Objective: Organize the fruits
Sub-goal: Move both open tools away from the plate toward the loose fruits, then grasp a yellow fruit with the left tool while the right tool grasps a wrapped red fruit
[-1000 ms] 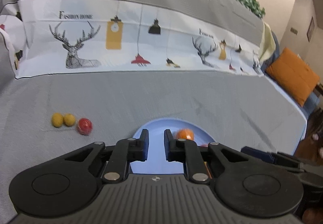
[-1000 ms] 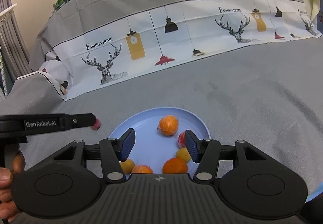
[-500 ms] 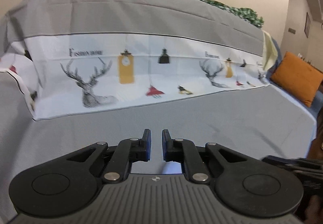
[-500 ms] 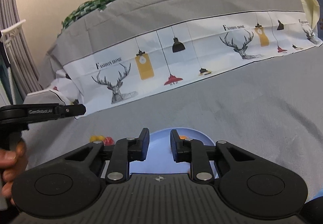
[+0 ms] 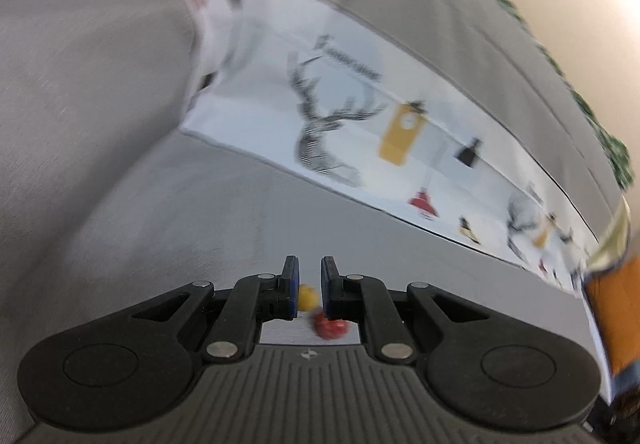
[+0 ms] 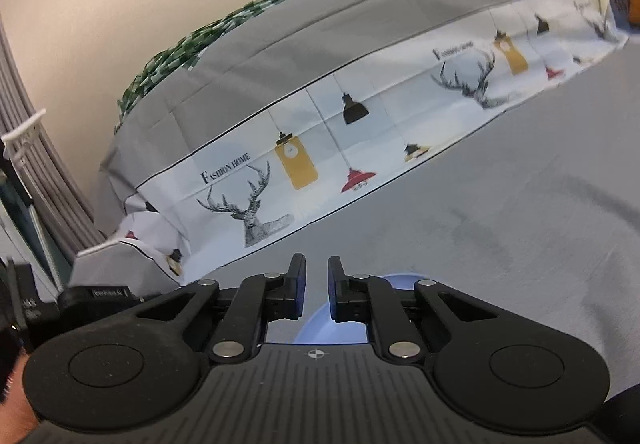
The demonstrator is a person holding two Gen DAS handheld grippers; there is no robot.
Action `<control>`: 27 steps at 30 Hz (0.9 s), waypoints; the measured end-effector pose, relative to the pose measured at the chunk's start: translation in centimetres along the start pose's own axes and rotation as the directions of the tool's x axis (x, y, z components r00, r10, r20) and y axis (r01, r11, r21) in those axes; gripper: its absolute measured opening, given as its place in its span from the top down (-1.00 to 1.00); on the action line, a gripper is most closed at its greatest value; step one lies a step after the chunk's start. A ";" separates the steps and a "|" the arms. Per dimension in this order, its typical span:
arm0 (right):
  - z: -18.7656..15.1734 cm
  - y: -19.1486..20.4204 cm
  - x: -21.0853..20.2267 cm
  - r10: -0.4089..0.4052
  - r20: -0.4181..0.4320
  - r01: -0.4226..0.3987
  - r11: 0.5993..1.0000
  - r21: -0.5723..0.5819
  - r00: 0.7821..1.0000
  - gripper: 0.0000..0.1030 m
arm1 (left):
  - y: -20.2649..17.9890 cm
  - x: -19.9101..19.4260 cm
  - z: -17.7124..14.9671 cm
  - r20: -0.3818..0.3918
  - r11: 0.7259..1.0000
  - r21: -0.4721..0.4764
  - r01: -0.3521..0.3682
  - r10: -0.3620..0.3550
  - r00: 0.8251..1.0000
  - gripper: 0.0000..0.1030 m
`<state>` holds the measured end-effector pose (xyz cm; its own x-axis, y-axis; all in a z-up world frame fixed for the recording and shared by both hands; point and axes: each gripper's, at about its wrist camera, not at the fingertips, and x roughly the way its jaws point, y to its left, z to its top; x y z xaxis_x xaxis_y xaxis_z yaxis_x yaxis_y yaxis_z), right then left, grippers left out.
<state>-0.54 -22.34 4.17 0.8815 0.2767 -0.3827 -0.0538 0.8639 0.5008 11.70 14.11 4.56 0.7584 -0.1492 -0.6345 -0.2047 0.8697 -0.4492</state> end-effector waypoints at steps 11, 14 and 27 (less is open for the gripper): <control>-0.9 6.1 10.0 0.118 -0.281 -0.153 0.982 -0.109 0.953 0.74 | 2.3 3.1 0.2 -0.129 0.993 -0.115 -0.020 0.005 0.992 0.77; -1.4 7.1 12.8 0.104 -0.341 -0.154 0.980 -0.122 0.934 0.73 | 2.0 4.0 -0.1 -0.148 0.993 -0.120 -0.006 -0.012 0.989 0.77; -4.5 9.3 22.9 -0.021 -0.424 -0.090 0.966 -0.241 0.905 0.25 | 2.3 9.1 0.6 -0.183 0.983 -0.178 -0.050 0.017 0.983 0.47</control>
<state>17.02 -6.04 -3.44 0.6003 0.4106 -0.6864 -0.2447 0.9113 0.3311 18.50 15.03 -1.90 0.6290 -0.2179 -0.7462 -0.3492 0.7784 -0.5217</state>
